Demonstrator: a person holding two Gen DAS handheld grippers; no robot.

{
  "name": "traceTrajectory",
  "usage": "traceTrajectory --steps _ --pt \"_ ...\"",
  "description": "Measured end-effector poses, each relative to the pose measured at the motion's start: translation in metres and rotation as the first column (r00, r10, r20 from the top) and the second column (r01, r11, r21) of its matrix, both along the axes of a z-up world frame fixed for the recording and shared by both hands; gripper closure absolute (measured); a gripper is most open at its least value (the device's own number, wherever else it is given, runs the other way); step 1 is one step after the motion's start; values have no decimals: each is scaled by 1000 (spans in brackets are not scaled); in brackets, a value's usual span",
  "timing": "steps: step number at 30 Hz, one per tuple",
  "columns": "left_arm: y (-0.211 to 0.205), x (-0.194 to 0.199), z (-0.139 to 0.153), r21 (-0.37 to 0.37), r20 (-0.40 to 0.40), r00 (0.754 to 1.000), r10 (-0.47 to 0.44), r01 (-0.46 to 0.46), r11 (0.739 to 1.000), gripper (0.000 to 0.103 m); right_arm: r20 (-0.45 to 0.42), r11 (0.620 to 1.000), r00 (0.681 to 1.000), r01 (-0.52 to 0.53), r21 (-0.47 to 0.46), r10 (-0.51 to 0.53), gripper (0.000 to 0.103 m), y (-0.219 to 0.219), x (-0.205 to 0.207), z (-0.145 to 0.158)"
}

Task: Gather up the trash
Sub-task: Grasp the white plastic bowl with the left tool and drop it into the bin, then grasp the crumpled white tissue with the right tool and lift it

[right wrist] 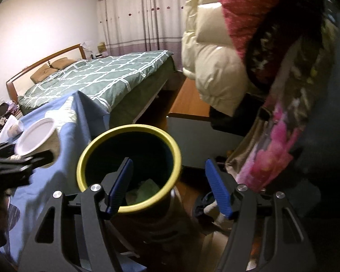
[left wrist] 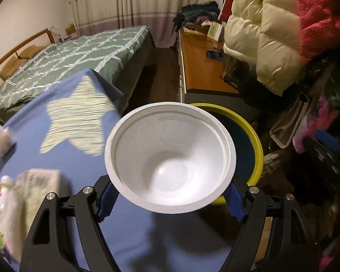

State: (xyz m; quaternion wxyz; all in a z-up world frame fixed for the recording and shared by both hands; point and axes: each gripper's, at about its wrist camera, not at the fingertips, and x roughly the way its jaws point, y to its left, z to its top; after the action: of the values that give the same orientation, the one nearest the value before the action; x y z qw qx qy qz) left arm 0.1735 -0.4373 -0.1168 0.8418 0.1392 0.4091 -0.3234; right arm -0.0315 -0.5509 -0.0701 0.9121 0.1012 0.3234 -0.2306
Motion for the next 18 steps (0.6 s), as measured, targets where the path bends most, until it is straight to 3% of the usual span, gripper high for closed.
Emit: traceTrajectory --steps 3,5,8,11,18 --pt "-24 13 -11 1 -39 999 -3 3 1000 24 -2 1000 1000 12 3 -12 37 -6 -5 0" --pt "-38 17 -16 12 -26 1000 3 -2 1000 15 -5 1000 1000 17 6 -17 37 -8 -5 -1" --pt "-46 24 -18 6 -33 999 21 -21 1000 13 -7 1000 1000 12 11 -12 37 -7 -3 -2" --pt "-31 21 -4 -34 -39 999 27 -28 999 13 -9 1000 1000 -3 14 3 37 -1 -1 -3" --pt "58 -14 49 -103 70 994 85 -77 992 10 -17 998 998 -57 33 58 37 20 11 -8"
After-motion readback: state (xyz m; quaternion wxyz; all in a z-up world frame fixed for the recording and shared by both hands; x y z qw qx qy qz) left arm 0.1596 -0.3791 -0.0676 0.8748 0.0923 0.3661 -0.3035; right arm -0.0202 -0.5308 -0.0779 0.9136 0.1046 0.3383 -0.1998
